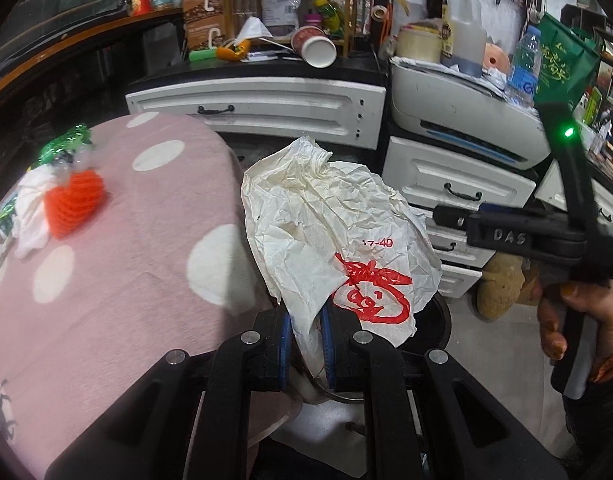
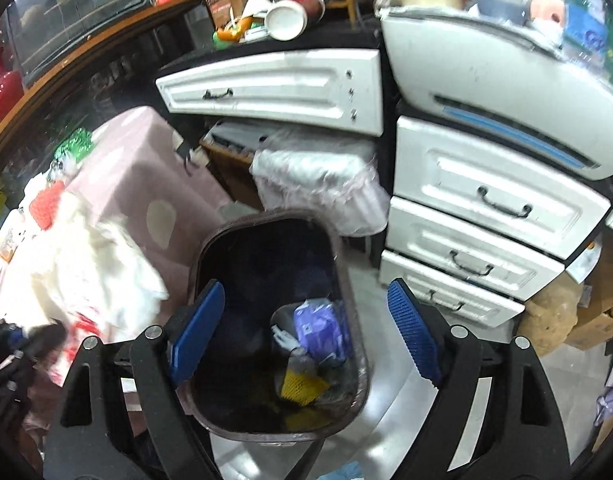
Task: Collect trash
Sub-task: 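Release the white bags into the black bin with both grippers, then grasp the orange net with the right gripper while the left gripper grasps white tissue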
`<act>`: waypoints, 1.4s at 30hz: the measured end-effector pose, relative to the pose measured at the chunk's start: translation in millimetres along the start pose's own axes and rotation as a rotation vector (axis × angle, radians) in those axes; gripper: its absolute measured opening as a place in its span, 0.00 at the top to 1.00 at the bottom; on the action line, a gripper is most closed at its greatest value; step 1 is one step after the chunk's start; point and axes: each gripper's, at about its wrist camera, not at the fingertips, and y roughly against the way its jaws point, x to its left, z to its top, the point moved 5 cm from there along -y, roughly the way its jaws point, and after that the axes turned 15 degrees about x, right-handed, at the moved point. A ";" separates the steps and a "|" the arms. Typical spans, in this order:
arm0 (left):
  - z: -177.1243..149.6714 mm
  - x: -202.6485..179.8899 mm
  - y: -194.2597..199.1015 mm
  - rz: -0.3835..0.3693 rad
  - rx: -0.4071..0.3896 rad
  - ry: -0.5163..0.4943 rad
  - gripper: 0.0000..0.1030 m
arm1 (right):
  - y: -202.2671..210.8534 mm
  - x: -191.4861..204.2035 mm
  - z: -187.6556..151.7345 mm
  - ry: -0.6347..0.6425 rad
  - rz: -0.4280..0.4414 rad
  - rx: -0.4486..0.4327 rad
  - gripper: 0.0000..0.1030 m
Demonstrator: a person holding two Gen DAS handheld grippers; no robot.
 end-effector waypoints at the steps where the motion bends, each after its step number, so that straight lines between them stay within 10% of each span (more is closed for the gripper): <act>1: 1.3 -3.5 -4.5 0.000 0.009 -0.010 0.87 | 2.9 -1.5 0.6 0.001 -0.011 -0.011 0.19; 14: 7.4 -34.7 -62.9 0.005 0.140 -0.097 0.86 | 14.0 -12.2 0.8 -0.005 -0.064 -0.056 0.19; 23: -0.2 -48.5 -66.9 0.010 0.121 -0.134 0.25 | 28.0 -8.1 3.7 0.050 -0.172 -0.114 0.19; 42: -12.4 -17.3 16.7 0.002 -0.041 -0.093 0.07 | 28.4 22.7 -1.2 0.138 -0.186 -0.111 0.18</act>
